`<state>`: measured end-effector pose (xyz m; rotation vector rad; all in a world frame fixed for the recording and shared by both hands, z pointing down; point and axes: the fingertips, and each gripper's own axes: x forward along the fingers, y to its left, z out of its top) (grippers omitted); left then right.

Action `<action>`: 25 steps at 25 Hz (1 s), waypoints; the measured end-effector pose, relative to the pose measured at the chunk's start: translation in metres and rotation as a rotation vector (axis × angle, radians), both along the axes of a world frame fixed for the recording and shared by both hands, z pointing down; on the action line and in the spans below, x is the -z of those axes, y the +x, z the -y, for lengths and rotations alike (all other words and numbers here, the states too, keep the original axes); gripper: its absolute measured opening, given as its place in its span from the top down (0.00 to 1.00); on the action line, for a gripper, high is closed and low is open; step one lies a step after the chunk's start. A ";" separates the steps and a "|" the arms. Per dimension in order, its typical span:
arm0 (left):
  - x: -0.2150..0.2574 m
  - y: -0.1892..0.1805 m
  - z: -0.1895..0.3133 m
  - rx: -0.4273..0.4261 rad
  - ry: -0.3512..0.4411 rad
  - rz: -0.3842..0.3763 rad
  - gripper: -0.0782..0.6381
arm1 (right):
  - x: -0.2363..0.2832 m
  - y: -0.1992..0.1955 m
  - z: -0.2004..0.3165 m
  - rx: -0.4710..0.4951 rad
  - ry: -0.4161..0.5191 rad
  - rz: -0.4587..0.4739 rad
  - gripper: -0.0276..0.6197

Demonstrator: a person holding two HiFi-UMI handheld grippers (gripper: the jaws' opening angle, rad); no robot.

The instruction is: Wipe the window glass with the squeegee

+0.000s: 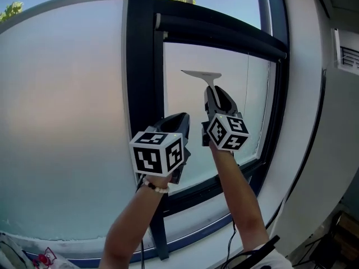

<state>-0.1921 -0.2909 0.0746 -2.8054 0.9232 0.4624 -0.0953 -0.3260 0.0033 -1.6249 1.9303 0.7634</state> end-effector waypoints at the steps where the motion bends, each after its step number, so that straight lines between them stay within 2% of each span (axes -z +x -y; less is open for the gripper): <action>1: 0.006 0.001 0.002 0.002 0.006 -0.002 0.89 | 0.009 -0.002 0.006 0.004 0.005 -0.010 0.82; 12: 0.022 0.001 0.013 0.030 0.047 -0.006 0.89 | 0.090 -0.041 0.059 0.072 0.049 -0.047 0.82; 16: 0.017 -0.001 0.017 0.044 0.043 -0.013 0.89 | 0.089 -0.057 0.071 0.069 0.048 -0.084 0.82; 25: 0.003 -0.013 0.028 0.077 0.020 -0.021 0.89 | 0.078 -0.059 0.079 0.022 0.028 -0.138 0.82</action>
